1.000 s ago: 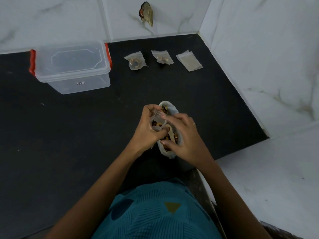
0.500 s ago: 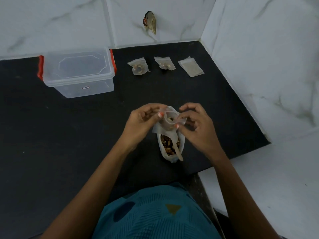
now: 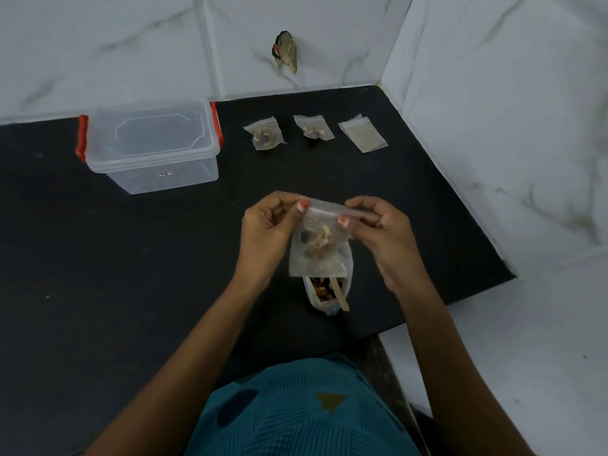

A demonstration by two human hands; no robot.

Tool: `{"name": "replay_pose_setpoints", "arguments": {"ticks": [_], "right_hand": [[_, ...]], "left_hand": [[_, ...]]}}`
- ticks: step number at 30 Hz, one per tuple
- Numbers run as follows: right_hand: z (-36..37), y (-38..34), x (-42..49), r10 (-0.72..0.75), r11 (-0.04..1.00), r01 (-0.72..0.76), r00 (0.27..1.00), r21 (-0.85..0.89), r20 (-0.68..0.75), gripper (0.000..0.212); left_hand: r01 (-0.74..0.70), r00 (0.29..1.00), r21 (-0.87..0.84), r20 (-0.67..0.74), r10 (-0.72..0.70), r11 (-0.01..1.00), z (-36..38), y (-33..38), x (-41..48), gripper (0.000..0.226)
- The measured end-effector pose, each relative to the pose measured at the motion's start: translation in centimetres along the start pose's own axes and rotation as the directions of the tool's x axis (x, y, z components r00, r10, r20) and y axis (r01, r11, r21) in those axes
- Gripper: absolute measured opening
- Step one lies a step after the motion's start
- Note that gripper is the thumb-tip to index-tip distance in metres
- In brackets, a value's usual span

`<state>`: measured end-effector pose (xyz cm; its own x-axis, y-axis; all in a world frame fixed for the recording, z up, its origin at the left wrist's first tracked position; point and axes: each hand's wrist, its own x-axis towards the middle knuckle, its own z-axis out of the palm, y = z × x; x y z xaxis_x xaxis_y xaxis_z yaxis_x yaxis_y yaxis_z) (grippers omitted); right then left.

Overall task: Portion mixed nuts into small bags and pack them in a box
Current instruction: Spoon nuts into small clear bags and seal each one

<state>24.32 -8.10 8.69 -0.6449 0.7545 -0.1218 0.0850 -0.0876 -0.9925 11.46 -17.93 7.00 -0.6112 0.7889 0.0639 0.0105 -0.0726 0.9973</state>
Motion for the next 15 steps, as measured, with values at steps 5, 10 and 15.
{"name": "replay_pose_setpoints", "arguments": {"ticks": [5, 10, 15], "right_hand": [[0.48, -0.16, 0.04, 0.060, 0.997, -0.058, 0.997, -0.041, 0.045, 0.018], [0.44, -0.15, 0.11, 0.094, 0.995, -0.097, 0.990, 0.021, 0.102, 0.021], [0.45, 0.14, 0.16, 0.082, 0.994, -0.078, 0.995, -0.071, 0.056, 0.022]], "left_hand": [[0.030, 0.995, 0.015, -0.094, -0.029, 0.999, 0.22, -0.53, -0.21, 0.016], [0.013, 0.996, 0.044, -0.084, -0.010, 0.999, 0.68, -0.58, -0.59, 0.016], [0.020, 0.995, 0.057, -0.101, -0.014, 0.998, 0.91, -0.78, -0.68, 0.016]]}}
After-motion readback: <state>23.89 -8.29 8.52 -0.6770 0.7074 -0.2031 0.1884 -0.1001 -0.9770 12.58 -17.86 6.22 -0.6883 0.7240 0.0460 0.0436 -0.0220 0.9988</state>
